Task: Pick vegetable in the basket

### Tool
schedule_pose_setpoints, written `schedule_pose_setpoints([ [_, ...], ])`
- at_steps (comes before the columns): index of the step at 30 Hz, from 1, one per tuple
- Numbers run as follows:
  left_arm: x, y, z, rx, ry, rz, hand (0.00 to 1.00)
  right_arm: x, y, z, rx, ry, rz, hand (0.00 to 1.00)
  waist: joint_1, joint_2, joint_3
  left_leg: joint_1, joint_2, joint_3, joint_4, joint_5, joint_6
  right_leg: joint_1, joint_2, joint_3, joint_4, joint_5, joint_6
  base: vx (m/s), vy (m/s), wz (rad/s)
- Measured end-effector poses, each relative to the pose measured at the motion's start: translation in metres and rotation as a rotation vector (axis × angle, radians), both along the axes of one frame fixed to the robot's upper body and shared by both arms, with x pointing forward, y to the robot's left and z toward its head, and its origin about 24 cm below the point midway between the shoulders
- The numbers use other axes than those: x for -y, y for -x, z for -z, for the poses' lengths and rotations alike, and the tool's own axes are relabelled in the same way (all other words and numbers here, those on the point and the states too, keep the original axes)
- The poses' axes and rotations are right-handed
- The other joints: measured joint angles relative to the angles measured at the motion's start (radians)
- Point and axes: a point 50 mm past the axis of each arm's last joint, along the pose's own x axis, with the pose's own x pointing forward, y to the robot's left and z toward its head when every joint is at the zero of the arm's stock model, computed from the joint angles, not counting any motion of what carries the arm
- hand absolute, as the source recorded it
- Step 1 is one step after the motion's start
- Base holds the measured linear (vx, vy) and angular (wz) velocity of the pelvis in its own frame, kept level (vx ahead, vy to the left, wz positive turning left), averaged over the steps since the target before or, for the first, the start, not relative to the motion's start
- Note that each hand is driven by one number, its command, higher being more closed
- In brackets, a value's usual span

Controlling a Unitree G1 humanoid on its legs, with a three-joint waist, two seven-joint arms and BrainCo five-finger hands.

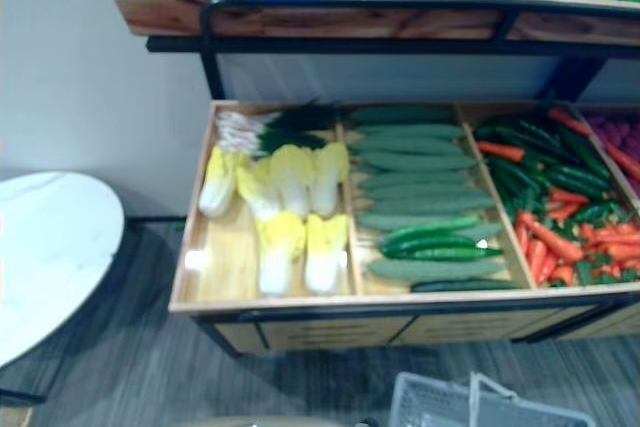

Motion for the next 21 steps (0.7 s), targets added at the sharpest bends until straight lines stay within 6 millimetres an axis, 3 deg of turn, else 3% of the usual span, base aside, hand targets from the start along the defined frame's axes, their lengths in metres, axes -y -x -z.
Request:
schedule_pose_setpoints([
  [4,0.001,-0.006,0.000,0.001,-0.004,0.077,0.00,0.002,-0.001,-0.001,0.006,-0.004,-0.004,1.00,-0.004,0.000,0.021,0.019,0.000,0.033,0.039,-0.030,0.013,-0.019,-0.016,0.042,0.066,-0.016,0.003,0.03,0.016,-0.33],
  [6,0.001,-0.023,-0.001,0.027,-0.009,0.152,0.00,0.005,-0.009,-0.003,0.040,0.009,-0.007,1.00,-0.007,0.010,0.054,-0.012,0.006,0.057,0.137,-0.085,0.026,-0.088,-0.046,0.083,0.196,-0.042,0.003,-0.05,0.075,-0.43],
  [8,-0.004,-0.036,-0.004,0.038,-0.036,0.245,0.00,0.001,-0.015,-0.003,0.067,0.002,-0.008,1.00,-0.006,-0.002,0.070,-0.025,0.001,0.103,0.155,-0.101,0.031,-0.151,-0.057,0.144,0.250,-0.036,0.002,-0.10,0.092,-0.64],
  [10,-0.007,-0.040,-0.005,0.036,-0.050,0.282,0.00,-0.004,-0.027,-0.003,0.099,-0.005,-0.032,1.00,-0.005,-0.015,0.082,-0.027,0.006,0.168,0.144,-0.106,0.029,-0.198,-0.044,0.200,0.237,0.025,-0.004,-0.12,0.079,-0.92],
  [11,-0.008,-0.046,-0.005,0.045,-0.061,0.301,0.00,-0.007,-0.031,-0.002,0.107,-0.012,-0.046,1.00,-0.007,-0.018,0.086,-0.029,0.004,0.207,0.139,-0.105,0.041,-0.216,-0.030,0.212,0.204,0.087,-0.006,-0.10,0.082,-1.11],
  [12,-0.009,-0.046,-0.006,0.042,-0.066,0.312,0.00,-0.008,-0.037,-0.003,0.126,-0.011,-0.066,1.00,-0.004,-0.011,0.089,-0.033,0.022,0.257,0.127,-0.085,0.075,-0.221,-0.002,0.221,0.120,0.177,-0.010,-0.24,0.083,-1.54],
  [13,-0.008,-0.053,-0.007,0.062,-0.070,0.320,0.00,-0.012,-0.056,-0.006,0.171,-0.014,-0.100,1.00,-0.010,0.011,0.134,-0.026,0.051,0.343,0.120,-0.080,0.096,-0.230,-0.004,0.110,0.221,0.114,-0.088,-0.23,0.042,-1.35],
  [15,-0.009,-0.060,-0.009,0.095,-0.081,0.329,0.00,-0.011,-0.053,-0.005,0.167,-0.019,-0.069,1.00,-0.010,0.011,0.162,-0.004,0.069,0.408,0.112,-0.063,0.093,-0.246,-0.058,-0.045,0.546,-0.093,-0.142,-0.20,0.036,-1.20],
  [16,-0.010,-0.056,-0.009,0.086,-0.081,0.321,0.00,-0.010,-0.047,-0.004,0.154,-0.020,-0.051,1.00,-0.006,0.007,0.162,0.013,0.076,0.461,0.100,-0.051,0.091,-0.207,-0.088,-0.111,0.650,-0.141,-0.151,-0.15,0.024,-1.16],
  [18,-0.011,-0.051,-0.008,0.072,-0.081,0.313,0.00,-0.009,-0.044,-0.004,0.143,-0.018,-0.053,1.00,-0.005,0.002,0.160,0.035,0.083,0.546,0.087,-0.035,0.083,-0.141,-0.137,-0.170,0.709,-0.172,-0.140,-0.10,-0.035,-1.25],
  [20,-0.014,-0.050,-0.009,0.071,-0.088,0.298,0.00,-0.012,-0.045,-0.002,0.136,-0.029,-0.054,1.00,-0.001,-0.014,0.159,0.042,0.091,0.636,0.095,-0.019,0.069,-0.112,-0.183,-0.198,0.674,-0.187,-0.114,-0.07,-0.159,-1.60],
  [21,-0.018,-0.052,-0.010,0.076,-0.094,0.279,0.00,-0.013,-0.050,-0.003,0.147,-0.030,-0.056,1.00,-0.005,-0.023,0.162,0.037,0.095,0.674,0.113,-0.013,0.065,-0.124,-0.147,-0.223,0.604,-0.207,-0.098,-0.12,-0.231,-1.64],
])
